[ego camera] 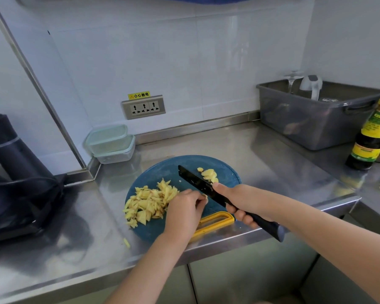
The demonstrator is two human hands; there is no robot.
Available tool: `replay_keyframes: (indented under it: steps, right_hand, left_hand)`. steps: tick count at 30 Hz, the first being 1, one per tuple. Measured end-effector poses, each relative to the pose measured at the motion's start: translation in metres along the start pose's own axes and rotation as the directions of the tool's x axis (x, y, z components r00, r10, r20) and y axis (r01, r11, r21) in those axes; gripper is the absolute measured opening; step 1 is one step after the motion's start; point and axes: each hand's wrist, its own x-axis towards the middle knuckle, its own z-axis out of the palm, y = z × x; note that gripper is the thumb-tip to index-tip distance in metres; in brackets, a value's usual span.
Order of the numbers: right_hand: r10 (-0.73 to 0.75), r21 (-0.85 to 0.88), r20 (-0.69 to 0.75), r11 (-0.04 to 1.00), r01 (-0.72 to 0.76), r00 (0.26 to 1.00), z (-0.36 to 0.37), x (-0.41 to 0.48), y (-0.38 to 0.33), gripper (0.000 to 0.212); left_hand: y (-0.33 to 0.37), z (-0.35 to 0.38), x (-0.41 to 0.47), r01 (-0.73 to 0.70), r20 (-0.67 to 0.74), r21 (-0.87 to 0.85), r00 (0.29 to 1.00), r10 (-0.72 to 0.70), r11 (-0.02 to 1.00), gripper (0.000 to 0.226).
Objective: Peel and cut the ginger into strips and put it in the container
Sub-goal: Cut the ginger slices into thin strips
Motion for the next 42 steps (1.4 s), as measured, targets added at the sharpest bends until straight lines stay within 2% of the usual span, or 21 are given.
replay_keyframes:
  steps: [5,10,14,17,23,28,42]
  right_hand:
    - [0.023,-0.015,-0.029,1.0,-0.023,0.999,0.007,0.0,-0.001,0.063]
    - [0.076,-0.124,-0.066,0.989,-0.084,0.995,0.019,0.004,-0.005,0.067]
    - [0.094,0.027,0.065,0.995,-0.096,0.993,0.005,0.012,-0.002,0.064]
    - [0.106,0.077,0.13,0.99,-0.116,0.986,-0.001,0.017,0.001,0.064]
    - [0.103,0.083,0.117,0.99,-0.113,0.988,0.004,0.021,-0.001,0.065]
    - [0.034,0.222,0.162,0.973,-0.07,0.986,-0.006,0.018,0.009,0.063]
    - [0.003,0.114,0.137,0.993,-0.019,0.991,-0.006,0.011,0.009,0.063]
  left_hand:
    - [0.0,-0.001,-0.001,-0.016,-0.001,0.0,1.0,0.016,1.0,0.005]
    - [-0.002,-0.001,0.0,-0.013,0.02,-0.039,1.0,0.014,0.999,0.006]
    - [-0.005,0.0,0.001,-0.017,0.031,-0.088,0.999,0.019,0.996,0.007]
    - [-0.006,0.001,0.001,-0.021,0.033,-0.115,0.999,0.024,0.993,0.007]
    - [-0.01,0.005,0.0,-0.019,0.018,-0.11,1.0,0.021,0.994,0.01]
    - [-0.009,0.005,-0.003,-0.044,-0.017,-0.09,0.999,0.042,0.995,0.007]
    - [-0.006,0.003,-0.003,-0.047,-0.021,-0.053,0.999,0.046,0.997,0.005]
